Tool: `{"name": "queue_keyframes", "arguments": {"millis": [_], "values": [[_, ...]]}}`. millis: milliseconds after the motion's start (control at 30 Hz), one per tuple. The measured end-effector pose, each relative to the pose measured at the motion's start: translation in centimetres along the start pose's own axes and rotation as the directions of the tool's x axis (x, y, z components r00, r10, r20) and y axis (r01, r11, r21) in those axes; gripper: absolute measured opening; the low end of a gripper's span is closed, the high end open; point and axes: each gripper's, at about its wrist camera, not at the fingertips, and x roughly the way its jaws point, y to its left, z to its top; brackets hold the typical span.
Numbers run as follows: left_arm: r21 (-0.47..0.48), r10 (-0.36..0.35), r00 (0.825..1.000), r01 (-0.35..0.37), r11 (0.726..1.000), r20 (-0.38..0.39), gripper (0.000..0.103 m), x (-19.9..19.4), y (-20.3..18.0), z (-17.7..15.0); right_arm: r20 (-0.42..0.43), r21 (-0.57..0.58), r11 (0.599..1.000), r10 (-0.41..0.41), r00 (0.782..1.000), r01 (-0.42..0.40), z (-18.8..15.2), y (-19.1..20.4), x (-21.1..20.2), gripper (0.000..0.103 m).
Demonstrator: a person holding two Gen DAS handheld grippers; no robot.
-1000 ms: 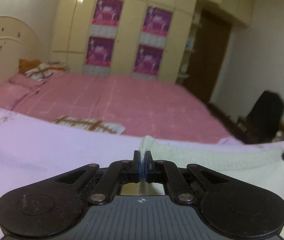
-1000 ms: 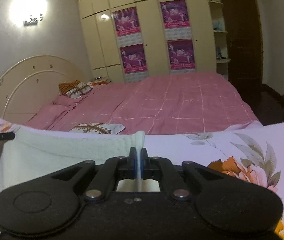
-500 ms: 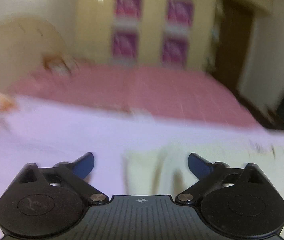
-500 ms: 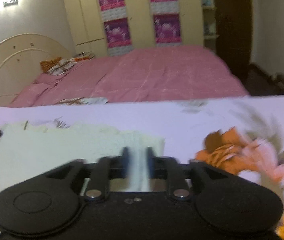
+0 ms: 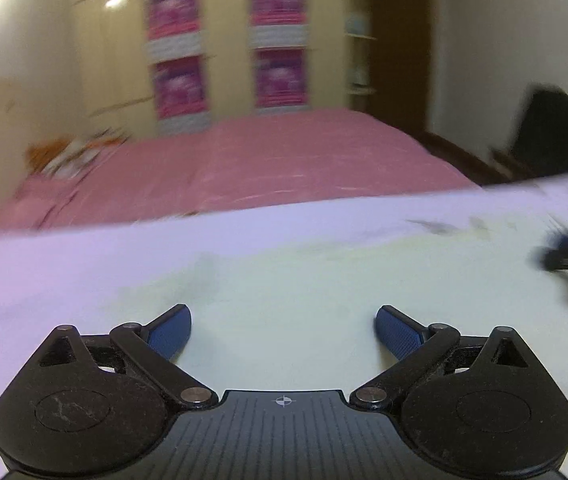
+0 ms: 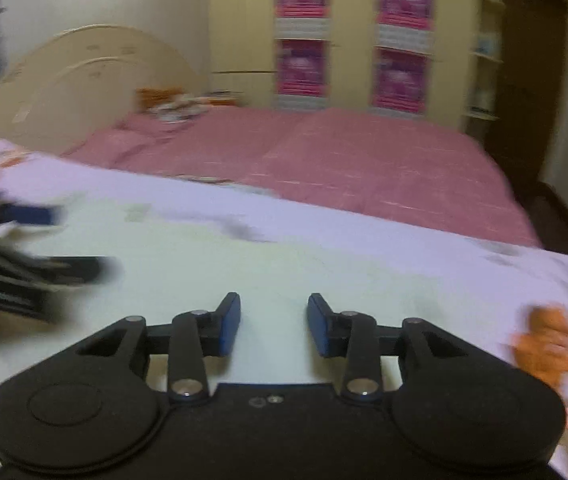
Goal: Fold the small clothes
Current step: 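Open both tools to release the hem and withdraw them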
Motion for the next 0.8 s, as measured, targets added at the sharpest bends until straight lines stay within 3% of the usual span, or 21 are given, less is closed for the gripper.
{"name": "queue_keyframes", "arguments": {"millis": [67,167,233,267,367,467,533,667,800], "values": [[-0.075,0.048,0.999,-0.049,0.996,-0.012,0.099,0.1,2.8,0.0,-0.019,0.069,0.994,-0.080,0.997,0.081,-0.3,-3.2,-0.1,0.035],[-0.134,0.085,0.996,-0.087,0.987,-0.027,0.099,0.2,4.9,-0.7,-0.030,0.078,0.995,-0.060,0.998,0.062,-0.7,-5.4,-0.6,0.035],[-0.150,0.086,0.996,-0.083,0.985,0.016,0.099,-1.3,4.9,-0.7,-0.023,0.053,0.994,-0.096,0.995,0.097,-0.4,-4.9,-1.2,0.038],[-0.146,0.062,0.996,-0.053,0.988,0.058,0.099,-2.6,4.3,-0.7,-0.003,0.055,0.993,-0.105,0.994,0.105,-0.2,-4.4,-1.9,0.037],[-0.061,-0.009,0.993,0.017,0.998,0.120,0.099,-5.3,0.3,-1.1,0.084,0.046,0.999,-0.019,0.996,0.015,-0.3,-2.1,-5.0,0.037],[0.033,-0.064,0.991,0.061,0.998,0.114,0.099,-6.1,-3.8,-2.1,0.077,-0.012,0.997,0.078,0.994,-0.077,-1.4,1.2,-5.9,0.035],[0.078,-0.058,0.994,0.051,0.996,0.093,0.099,-6.4,-5.3,-2.9,0.055,-0.049,0.992,0.115,0.992,-0.113,-2.1,3.4,-5.6,0.033],[0.123,-0.032,0.999,0.030,0.992,0.012,0.099,-6.1,-6.7,-4.5,0.015,-0.113,0.990,0.086,0.996,-0.083,-3.5,6.1,-5.5,0.034],[0.066,-0.004,1.000,0.004,0.998,-0.004,0.099,-5.8,-3.3,-4.7,0.009,-0.140,0.990,0.037,0.999,-0.035,-3.6,5.3,-4.7,0.034]]}}
